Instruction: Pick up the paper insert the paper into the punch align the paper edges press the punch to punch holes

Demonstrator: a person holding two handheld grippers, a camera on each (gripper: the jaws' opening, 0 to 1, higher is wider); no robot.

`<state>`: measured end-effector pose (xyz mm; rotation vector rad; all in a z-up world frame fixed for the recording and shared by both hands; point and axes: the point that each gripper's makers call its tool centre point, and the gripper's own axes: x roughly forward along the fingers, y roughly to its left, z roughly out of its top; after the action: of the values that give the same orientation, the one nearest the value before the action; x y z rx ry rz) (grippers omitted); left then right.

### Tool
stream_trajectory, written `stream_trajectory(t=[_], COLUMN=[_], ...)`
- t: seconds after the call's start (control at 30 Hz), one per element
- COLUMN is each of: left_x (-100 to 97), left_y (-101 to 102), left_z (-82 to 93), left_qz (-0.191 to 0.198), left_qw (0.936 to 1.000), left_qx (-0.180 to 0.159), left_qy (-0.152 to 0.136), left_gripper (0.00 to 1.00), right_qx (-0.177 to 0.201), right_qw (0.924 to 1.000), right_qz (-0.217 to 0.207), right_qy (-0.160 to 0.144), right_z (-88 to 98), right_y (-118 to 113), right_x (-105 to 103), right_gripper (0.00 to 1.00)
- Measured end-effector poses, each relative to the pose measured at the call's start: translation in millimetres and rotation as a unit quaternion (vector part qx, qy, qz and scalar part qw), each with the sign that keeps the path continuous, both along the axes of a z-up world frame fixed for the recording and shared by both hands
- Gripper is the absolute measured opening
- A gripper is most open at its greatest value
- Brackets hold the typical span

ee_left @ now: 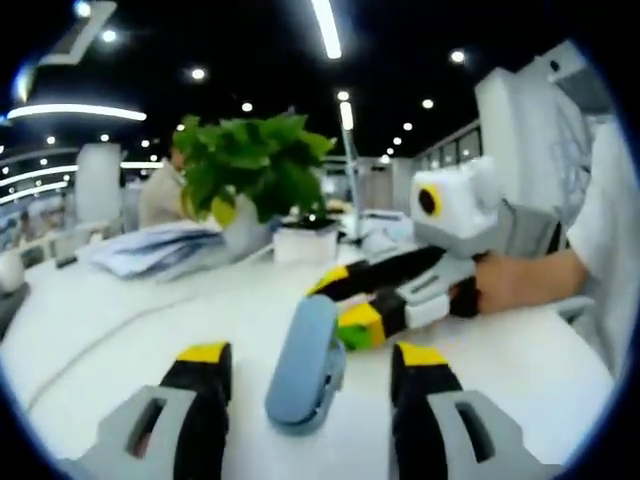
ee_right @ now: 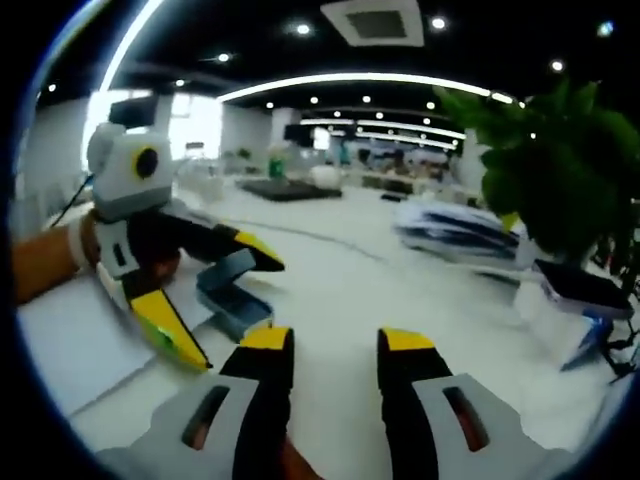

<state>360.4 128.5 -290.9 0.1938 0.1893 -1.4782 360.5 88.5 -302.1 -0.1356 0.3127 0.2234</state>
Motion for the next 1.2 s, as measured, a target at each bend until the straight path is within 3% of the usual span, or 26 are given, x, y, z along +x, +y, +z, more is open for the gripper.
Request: stream_trajectory(t=[0.2,0.43,1.2], left_x=[2.8,0.6,-0.2], left_y=[-0.7,-1.9,-3.8], left_z=[0.4,-1.0,-2.2], left_qz=[-0.001,-0.008,-0.005], left_qw=[1.0000,0.9996,0.9993], left_qx=[-0.004,0.001,-0.006], left_qy=[-0.005,-0.027,-0.036], left_gripper=[0.59,0.40,0.26], right_qx=[-0.019,-0.017,-0.009], right_qw=[0.9998,0.9998,0.9999], right_qz=[0.006,0.008,0.013], right_qy=[-0.001,0.000,0.004], right_z=[-0.4,-0.1,-0.8], right_y=[1.9,2.9,6.6], right_x=[0.9,0.8,-1.0], right_gripper=[0.35,0.34,0.32])
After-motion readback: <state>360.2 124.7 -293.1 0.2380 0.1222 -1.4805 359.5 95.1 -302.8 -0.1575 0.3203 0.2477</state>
